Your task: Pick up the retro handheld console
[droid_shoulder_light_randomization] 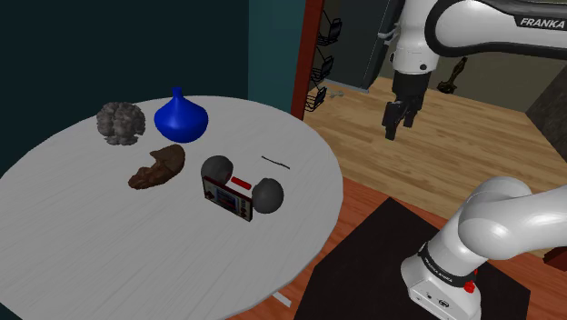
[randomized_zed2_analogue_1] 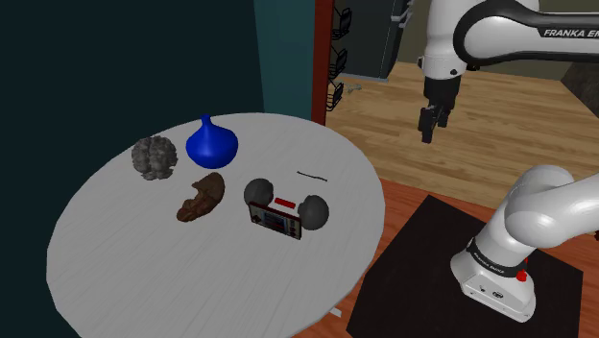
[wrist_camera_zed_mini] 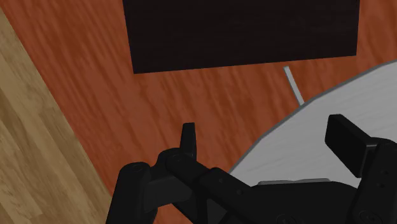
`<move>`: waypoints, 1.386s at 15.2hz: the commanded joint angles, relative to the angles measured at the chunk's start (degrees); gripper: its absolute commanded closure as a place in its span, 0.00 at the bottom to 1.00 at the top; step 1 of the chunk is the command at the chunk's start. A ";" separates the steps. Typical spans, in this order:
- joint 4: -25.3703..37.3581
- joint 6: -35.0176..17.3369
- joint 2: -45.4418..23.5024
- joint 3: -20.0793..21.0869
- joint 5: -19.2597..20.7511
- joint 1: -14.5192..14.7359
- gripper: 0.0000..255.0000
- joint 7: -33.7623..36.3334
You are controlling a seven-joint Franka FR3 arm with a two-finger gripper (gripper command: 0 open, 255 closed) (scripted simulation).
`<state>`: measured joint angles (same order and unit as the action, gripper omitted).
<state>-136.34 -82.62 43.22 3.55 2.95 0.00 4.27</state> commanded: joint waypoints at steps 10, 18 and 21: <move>1.41 -12.13 -11.02 6.90 -5.62 4.25 0.00 4.55; 6.68 -21.59 -23.16 13.02 -7.50 7.15 0.00 8.51; 9.58 -24.60 -28.13 15.24 -7.22 8.08 0.00 10.18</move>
<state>-127.88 -106.29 16.76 18.04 -4.36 7.75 13.86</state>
